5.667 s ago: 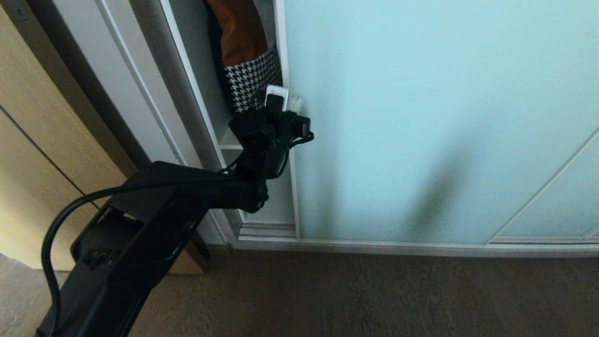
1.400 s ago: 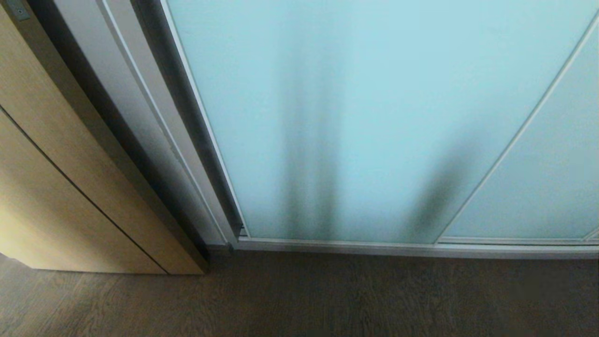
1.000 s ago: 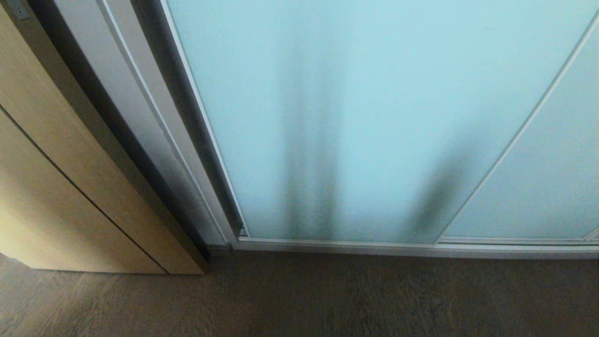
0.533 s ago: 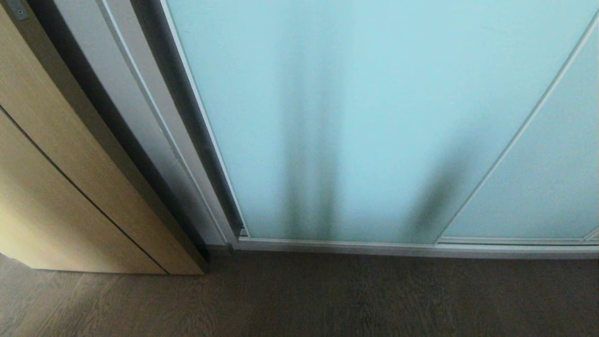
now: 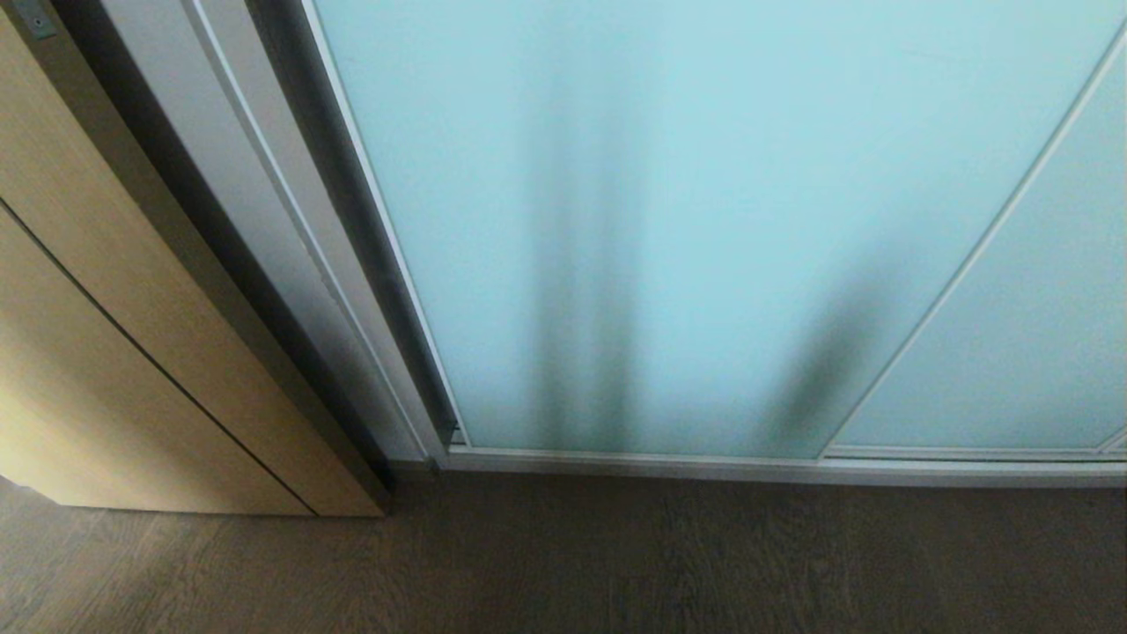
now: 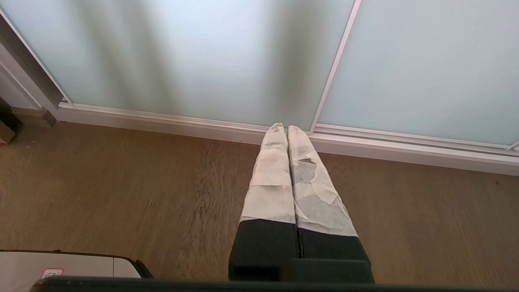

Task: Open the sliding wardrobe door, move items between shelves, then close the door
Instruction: Close the door, then open the door

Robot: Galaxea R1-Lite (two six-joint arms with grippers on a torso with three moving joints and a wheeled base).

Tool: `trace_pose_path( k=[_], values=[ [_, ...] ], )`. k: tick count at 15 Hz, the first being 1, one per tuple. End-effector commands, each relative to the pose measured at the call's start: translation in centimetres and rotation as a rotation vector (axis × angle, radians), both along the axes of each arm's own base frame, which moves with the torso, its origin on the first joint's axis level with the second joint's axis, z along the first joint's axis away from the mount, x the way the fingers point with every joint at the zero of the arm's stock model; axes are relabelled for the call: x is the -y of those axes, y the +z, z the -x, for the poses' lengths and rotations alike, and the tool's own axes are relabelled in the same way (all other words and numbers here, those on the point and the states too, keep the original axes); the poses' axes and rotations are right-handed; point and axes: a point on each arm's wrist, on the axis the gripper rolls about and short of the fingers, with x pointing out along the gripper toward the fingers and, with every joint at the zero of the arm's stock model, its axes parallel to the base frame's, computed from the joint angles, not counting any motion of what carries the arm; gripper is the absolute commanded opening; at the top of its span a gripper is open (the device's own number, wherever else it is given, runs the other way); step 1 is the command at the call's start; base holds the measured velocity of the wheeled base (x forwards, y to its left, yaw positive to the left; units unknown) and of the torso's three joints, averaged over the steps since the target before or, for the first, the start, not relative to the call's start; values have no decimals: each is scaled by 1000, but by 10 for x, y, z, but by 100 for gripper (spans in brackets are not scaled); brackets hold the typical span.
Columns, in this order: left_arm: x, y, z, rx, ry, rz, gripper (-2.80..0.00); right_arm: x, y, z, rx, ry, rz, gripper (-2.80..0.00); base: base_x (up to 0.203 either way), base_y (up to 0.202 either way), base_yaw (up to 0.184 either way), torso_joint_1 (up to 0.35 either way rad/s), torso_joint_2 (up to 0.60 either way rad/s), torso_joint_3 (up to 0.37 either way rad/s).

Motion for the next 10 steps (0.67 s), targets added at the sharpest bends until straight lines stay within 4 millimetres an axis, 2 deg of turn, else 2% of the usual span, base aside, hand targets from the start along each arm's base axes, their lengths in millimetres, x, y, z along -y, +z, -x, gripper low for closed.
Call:
trace_pose_path(
  k=[1, 3, 4, 7, 9, 10],
  values=[
    [0, -1, 0, -6, 4, -3, -280, 0, 0, 0, -1, 0, 1, -280, 0, 0, 0, 0, 0, 0],
    [0, 3, 0, 12, 8, 15, -280, 0, 0, 0, -1, 0, 1, -280, 0, 0, 0, 0, 0, 0],
    [0, 16, 4, 66, 7, 18, -280, 0, 0, 0, -1, 0, 1, -280, 0, 0, 0, 0, 0, 0],
    [0, 74, 15, 197, -4, 13, -280, 0, 0, 0, -1, 0, 1, -280, 0, 0, 0, 0, 0, 0],
    [0, 127, 3, 226, -4, 16, -280, 0, 0, 0, -1, 0, 1, -280, 0, 0, 0, 0, 0, 0],
    [0, 154, -10, 262, 1, 18, -280, 0, 0, 0, -1, 0, 1, -280, 0, 0, 0, 0, 0, 0]
  ],
)
